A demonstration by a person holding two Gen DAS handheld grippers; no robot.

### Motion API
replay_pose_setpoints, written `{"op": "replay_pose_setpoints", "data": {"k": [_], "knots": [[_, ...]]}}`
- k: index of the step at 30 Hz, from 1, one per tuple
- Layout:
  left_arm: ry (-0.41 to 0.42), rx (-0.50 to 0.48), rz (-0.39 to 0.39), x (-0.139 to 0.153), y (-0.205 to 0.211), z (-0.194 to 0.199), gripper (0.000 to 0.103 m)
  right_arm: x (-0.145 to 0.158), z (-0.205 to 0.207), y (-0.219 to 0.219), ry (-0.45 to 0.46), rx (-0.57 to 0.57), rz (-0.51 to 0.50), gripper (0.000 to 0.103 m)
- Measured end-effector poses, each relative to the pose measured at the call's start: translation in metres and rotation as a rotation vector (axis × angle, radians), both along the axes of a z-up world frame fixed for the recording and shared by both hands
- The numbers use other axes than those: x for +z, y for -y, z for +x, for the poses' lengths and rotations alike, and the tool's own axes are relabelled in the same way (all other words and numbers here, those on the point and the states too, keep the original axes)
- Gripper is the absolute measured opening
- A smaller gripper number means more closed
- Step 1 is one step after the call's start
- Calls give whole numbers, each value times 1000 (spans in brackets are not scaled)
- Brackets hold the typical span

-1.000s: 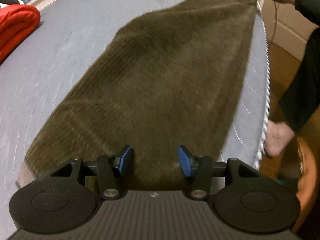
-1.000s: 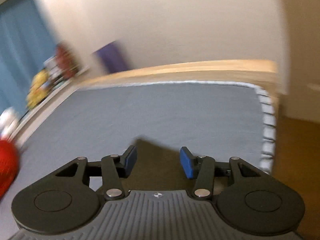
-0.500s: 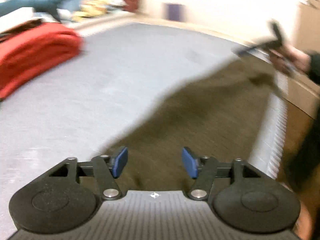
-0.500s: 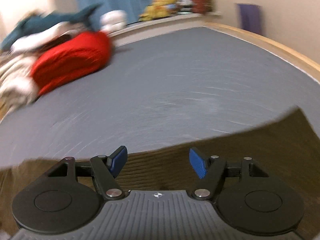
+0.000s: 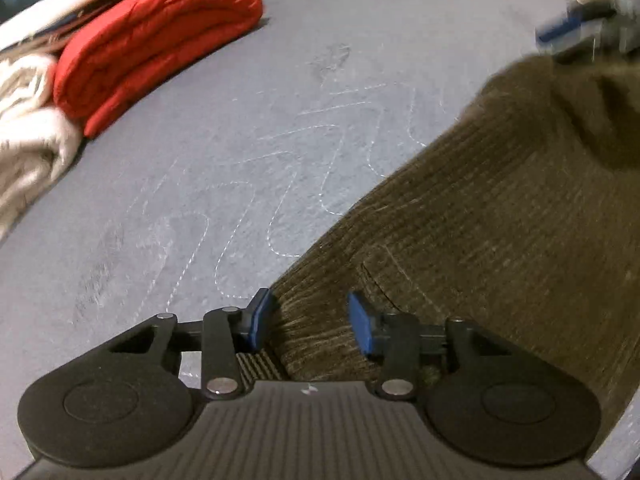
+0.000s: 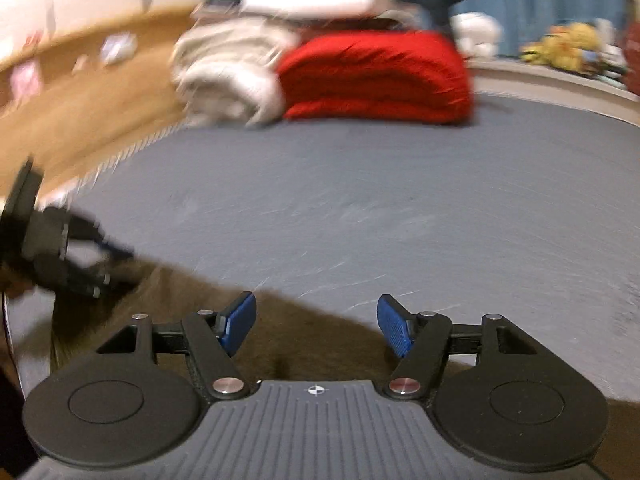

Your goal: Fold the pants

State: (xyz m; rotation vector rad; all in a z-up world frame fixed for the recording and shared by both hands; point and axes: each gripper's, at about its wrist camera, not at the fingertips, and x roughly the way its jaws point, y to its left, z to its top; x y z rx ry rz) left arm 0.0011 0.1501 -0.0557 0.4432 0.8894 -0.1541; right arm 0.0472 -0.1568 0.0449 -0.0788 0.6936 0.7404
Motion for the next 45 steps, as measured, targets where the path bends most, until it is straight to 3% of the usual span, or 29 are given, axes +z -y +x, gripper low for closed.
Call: {"op": "replay_pose_setpoints", "data": {"k": [4, 8, 9, 11, 17, 23, 30, 33, 35, 39, 41, 43, 45], "knots": [[5, -4, 34, 2, 6, -3, 48, -34, 16, -34, 12, -65, -244, 64], [25, -43, 61, 0, 14, -6, 52, -36, 35, -34, 7, -177, -244, 73], [37, -51, 84, 0, 14, -8, 62, -33, 36, -34, 12, -194, -253, 73], [65, -53, 108, 1, 13, -7, 66, -34, 33, -29, 11, -197, -252, 73], [125, -96, -53, 27, 20, -8, 66, -11, 23, -2, 127, -276, -165, 74], [140, -204, -150, 35, 43, -13, 66, 4, 9, 45, 143, -276, -76, 75], [79, -288, -180, 25, 86, -6, 47, -7, -1, 82, 110, -276, -149, 75], [60, -310, -176, 20, 102, -2, 45, -24, 1, 93, 35, -308, -287, 75], [49, -303, -167, 16, 109, 3, 45, -39, 4, 102, -26, -335, -376, 75], [9, -267, -171, 7, 111, 17, 45, -44, 0, 133, -85, -387, -364, 75], [-39, -213, -189, -3, 105, 28, 45, -40, -5, 148, -86, -416, -376, 75], [-108, -97, -165, -21, 92, 44, 47, -39, -10, 169, -101, -464, -398, 75], [-137, -49, -258, -21, 77, 50, 47, -41, -12, 201, -131, -565, -409, 75]]}}
